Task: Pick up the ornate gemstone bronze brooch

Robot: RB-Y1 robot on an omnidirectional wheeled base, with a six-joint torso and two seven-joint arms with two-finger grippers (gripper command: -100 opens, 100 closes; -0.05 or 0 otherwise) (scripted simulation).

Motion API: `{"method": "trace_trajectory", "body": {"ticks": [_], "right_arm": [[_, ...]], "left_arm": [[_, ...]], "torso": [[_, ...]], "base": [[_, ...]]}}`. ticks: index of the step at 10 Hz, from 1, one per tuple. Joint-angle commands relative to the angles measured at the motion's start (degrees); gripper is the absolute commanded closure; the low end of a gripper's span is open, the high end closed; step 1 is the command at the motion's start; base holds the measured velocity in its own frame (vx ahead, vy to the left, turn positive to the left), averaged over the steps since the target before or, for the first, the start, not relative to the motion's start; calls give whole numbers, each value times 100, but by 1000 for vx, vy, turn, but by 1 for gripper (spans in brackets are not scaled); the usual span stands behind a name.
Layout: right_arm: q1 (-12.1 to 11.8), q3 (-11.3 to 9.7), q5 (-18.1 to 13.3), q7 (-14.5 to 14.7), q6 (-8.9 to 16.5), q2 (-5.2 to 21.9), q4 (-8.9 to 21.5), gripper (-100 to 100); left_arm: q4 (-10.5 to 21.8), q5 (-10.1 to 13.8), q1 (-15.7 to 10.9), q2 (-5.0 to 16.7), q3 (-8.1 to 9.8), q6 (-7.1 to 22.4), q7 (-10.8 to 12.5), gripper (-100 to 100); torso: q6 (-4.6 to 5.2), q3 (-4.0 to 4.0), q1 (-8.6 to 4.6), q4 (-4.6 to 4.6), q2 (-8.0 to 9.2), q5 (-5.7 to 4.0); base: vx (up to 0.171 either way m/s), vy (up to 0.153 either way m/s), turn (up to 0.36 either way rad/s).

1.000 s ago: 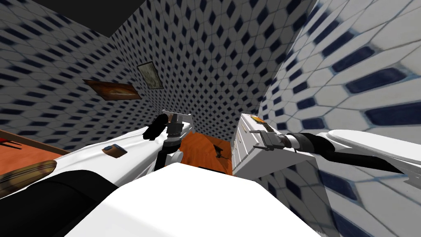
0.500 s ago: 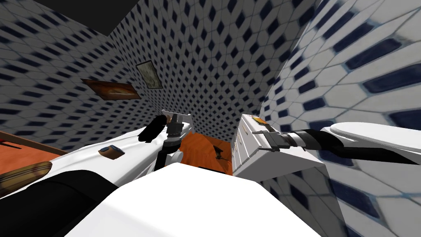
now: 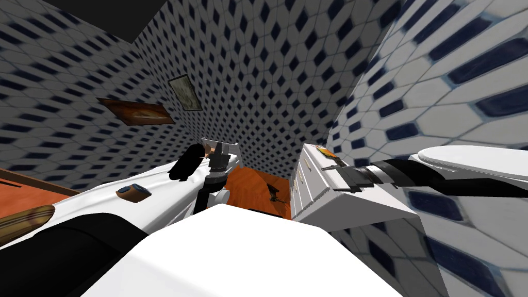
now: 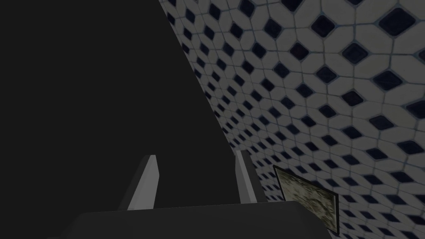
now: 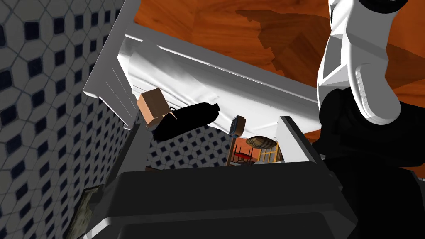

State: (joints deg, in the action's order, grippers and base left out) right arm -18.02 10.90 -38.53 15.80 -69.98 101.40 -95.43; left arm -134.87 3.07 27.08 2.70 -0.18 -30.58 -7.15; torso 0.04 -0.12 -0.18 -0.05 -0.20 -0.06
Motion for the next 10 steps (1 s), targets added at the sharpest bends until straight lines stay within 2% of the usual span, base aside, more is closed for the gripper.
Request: {"method": "trace_trajectory", "body": {"ticks": [1, 3, 4, 6, 7, 10], "right_arm": [[101, -162, 4, 39, -13, 223, 62, -100], [-24, -275, -141, 155, -114, 636, 256, -100], [-24, -275, -141, 155, -114, 698, 256, -100], [-164, -398, -263, 258, -192, 1098, 420, -100], [-164, -398, -263, 258, -192, 1096, 420, -100], [-379, -581, -405, 384, -272, 1552, 598, -100]], "left_arm": [[0, 0, 0, 0, 0, 0, 0, 0], [0, 0, 0, 0, 0, 0, 0, 0], [0, 0, 0, 0, 0, 0, 0, 0], [0, 0, 0, 0, 0, 0, 0, 0], [0, 0, 0, 0, 0, 0, 0, 0], [0, 0, 0, 0, 0, 0, 0, 0]], "torso": [[0, 0, 0, 0, 0, 0], [-1, 0, 0, 0, 1, 0], [0, -4, -8, -2, -7, -2], [0, 1, -8, 0, 3, -2], [1, 1, -13, 0, 2, -5], [0, 0, -17, 0, 1, -5]], "base": [[52, -36, -3], [78, -54, -11], [67, -53, -3], [57, -66, -15], [53, -56, -10], [62, -81, -17]]}}
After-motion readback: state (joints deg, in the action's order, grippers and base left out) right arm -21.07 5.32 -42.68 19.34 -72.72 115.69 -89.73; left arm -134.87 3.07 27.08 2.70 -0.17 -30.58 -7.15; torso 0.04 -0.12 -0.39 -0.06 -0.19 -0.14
